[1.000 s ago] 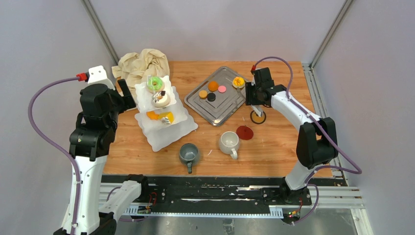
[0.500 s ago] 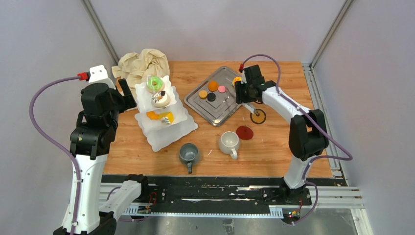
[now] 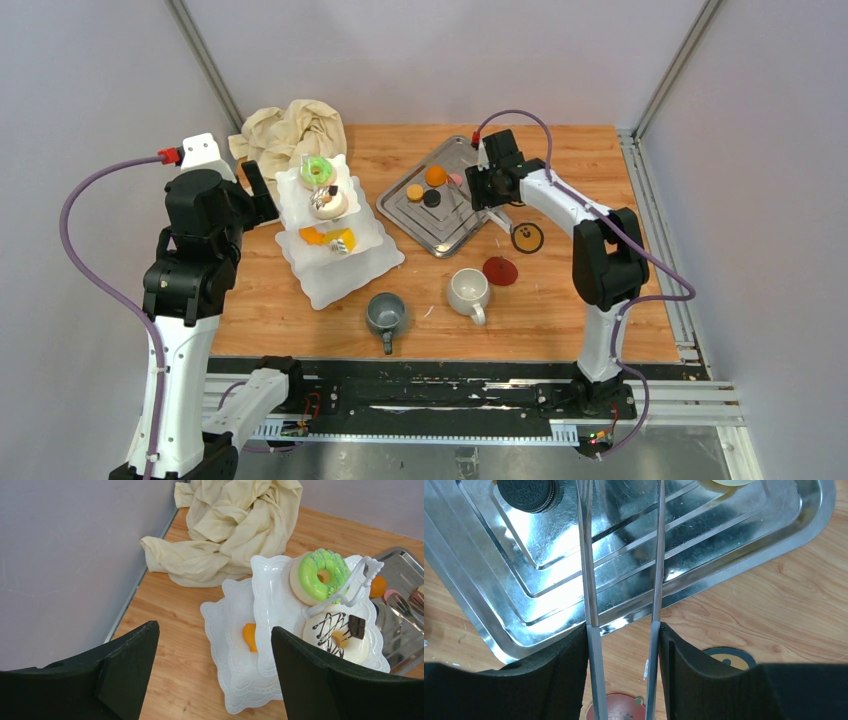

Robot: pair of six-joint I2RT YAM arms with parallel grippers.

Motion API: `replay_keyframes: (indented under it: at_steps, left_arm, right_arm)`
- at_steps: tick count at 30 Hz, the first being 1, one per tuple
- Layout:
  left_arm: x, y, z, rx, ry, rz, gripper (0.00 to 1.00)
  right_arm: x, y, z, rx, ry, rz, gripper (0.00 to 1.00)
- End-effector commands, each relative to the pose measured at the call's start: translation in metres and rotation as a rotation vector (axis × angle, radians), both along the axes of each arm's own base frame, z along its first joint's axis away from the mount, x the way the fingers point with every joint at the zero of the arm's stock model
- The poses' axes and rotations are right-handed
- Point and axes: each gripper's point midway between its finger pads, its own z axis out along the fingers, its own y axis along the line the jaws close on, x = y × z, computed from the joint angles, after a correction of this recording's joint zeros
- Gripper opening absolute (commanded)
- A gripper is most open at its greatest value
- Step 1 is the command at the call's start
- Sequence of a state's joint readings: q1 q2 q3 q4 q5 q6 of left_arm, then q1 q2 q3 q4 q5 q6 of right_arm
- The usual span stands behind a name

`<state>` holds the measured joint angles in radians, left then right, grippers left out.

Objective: Serve the afternoon tea

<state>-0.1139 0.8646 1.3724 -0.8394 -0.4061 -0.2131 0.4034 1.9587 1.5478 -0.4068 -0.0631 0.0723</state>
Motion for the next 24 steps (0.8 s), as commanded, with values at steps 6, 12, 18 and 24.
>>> replay_keyframes:
  at_steps: [6,12,18,24]
  left_arm:
    - [-0.002,0.002,0.014,0.009,-0.045,0.006,0.87]
    - [0.000,0.002,0.013,0.008,-0.040,0.007,0.87]
    - [0.000,0.002,0.013,0.011,-0.039,0.010,0.87]
    - [-0.001,0.002,0.013,0.012,-0.040,0.009,0.87]
  right_arm:
    - [0.010,0.015,0.002,-0.012,-0.016,0.061,0.50]
    - [0.012,0.017,-0.003,-0.017,-0.011,0.061,0.49]
    - [0.010,0.016,0.001,-0.011,-0.013,0.054,0.35]
    - [0.002,0.014,0.037,0.024,-0.073,0.050,0.22]
